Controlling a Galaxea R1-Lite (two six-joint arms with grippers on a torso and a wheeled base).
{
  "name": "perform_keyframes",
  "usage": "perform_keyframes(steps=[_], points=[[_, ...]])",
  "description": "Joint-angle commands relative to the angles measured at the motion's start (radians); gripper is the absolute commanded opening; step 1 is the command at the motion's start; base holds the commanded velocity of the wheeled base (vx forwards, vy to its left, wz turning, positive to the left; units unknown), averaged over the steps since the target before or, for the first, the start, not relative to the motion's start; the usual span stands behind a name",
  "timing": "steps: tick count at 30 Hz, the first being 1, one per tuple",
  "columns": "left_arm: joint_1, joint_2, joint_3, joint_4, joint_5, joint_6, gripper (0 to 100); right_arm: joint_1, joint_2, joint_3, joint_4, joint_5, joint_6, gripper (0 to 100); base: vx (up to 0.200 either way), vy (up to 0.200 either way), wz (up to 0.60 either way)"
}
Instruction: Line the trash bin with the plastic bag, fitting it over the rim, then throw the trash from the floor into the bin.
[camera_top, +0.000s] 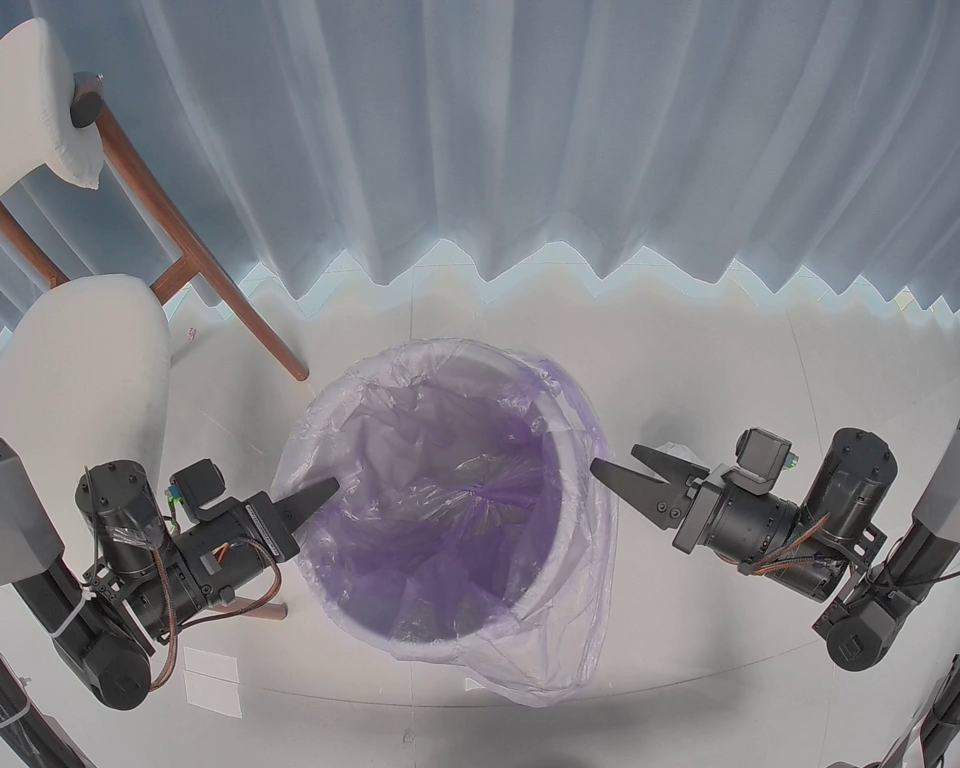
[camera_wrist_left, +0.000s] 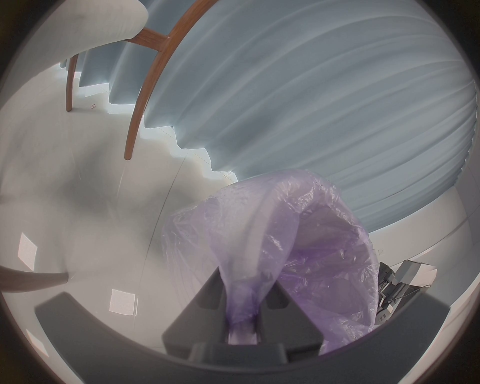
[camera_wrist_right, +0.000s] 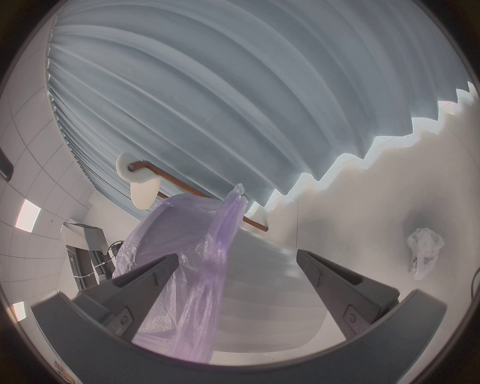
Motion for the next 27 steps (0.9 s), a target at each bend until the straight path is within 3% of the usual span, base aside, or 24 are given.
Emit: perform_keyframes(steps=[1,7,8,18,27], points=[[-0.001,0.002,0.000,0.000,0.000,0.000,0,0.025,0.002,0.006,-0.016,-0.002,-0.003,100,0.000,0.000,0.00],[-0.006,-0.003,0.001,0.000,0.000,0.000,0,0.025,0.019,0.006,-0.016,-0.002,-0.011,100,0.000,0.000,0.00],[-0.009,-0.003,0.001,0.000,0.001,0.000,0,0.025,0.021,0.005,-0.016,-0.002,-0.011,0,0.000,0.000,0.00],[-0.012,-0.008,0.006,0.000,0.000,0.000,0,0.014,0.028,-0.010,-0.016,-0.003,-0.002,0,0.000,0.000,0.00],[-0.013,-0.009,0.023,0.000,-0.011,0.000,0,-0.056,0.085,-0.038,-0.016,-0.003,0.020,0,0.000,0.000,0.00]])
